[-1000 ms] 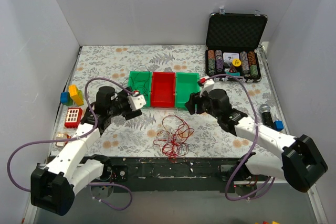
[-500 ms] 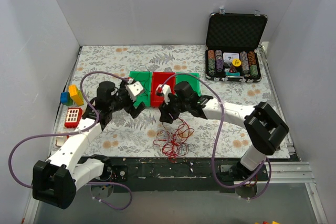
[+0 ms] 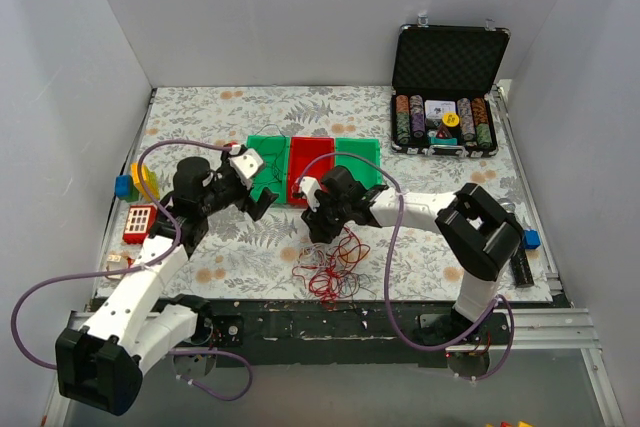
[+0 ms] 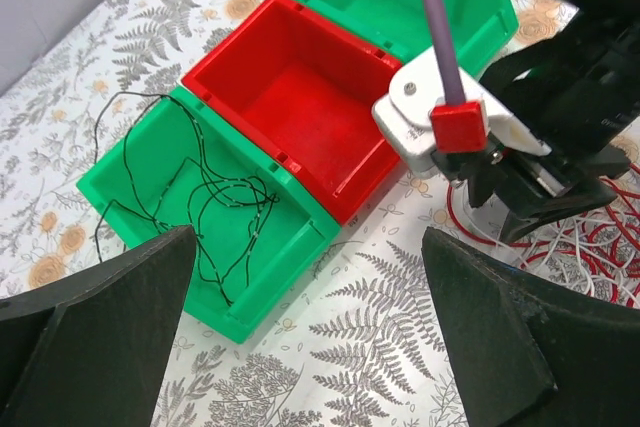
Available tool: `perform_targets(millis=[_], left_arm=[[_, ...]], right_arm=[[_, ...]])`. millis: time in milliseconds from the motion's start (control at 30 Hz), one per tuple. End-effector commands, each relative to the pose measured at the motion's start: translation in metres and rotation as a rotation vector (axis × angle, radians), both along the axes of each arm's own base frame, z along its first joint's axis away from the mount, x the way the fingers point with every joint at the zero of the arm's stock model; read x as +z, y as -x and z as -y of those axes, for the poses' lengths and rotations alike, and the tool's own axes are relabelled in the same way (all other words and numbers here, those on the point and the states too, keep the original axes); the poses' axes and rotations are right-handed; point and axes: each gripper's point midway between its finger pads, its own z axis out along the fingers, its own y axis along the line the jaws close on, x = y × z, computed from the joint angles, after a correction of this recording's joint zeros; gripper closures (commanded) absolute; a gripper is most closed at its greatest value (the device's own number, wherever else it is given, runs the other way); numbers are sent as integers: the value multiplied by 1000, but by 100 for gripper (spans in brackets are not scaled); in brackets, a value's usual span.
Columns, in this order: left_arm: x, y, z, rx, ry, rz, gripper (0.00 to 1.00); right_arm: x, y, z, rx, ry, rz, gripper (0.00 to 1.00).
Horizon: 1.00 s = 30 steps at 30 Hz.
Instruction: Untangle the cables
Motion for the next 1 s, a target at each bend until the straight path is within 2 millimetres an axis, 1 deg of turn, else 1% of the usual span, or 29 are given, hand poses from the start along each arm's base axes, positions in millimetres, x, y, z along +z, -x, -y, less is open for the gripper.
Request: perform_targets(millis=[0, 67, 133, 233, 267, 300, 333, 400, 500, 600, 733, 800, 900, 967], left_arm=[[12, 2, -1, 9, 22, 41, 2], [10, 5, -2, -1, 15, 50, 2], [7, 9, -3, -12, 5, 61, 2], [5, 12, -3, -20, -1, 72, 2], [3, 13, -4, -20, -1, 70, 2], [3, 13, -4, -18, 1, 70, 2], [2, 14, -4, -17, 3, 68, 2], [0, 14, -4, -15, 3, 67, 2], [-1, 15, -5, -19, -4, 73, 2], [-4, 17, -5, -23, -10, 76, 2], [-5, 18, -6, -29, -22, 90, 2], [-4, 18, -7, -29, -29, 99, 2], [-4, 17, -9, -28, -43, 116, 2], [-4, 21, -7, -60, -55, 140, 2]], right_arm=[[8, -11, -13, 2, -21, 38, 56], [10, -9, -17, 8, -33, 24, 64], [14, -6, -20, 12, -53, 15, 69], [22, 1, -23, 15, -86, 14, 73], [25, 2, -23, 9, -94, 13, 74], [31, 2, -27, 2, -121, 19, 74], [32, 3, -26, -5, -128, 12, 74], [33, 5, -26, -17, -137, -3, 70], [31, 6, -26, -25, -136, -16, 59], [33, 5, -26, -33, -149, -9, 54], [40, 3, -28, -37, -152, -4, 53], [44, 7, -26, -22, -154, -8, 53], [50, 16, -16, -2, -188, -7, 51], [51, 22, -11, 7, -206, -33, 50]])
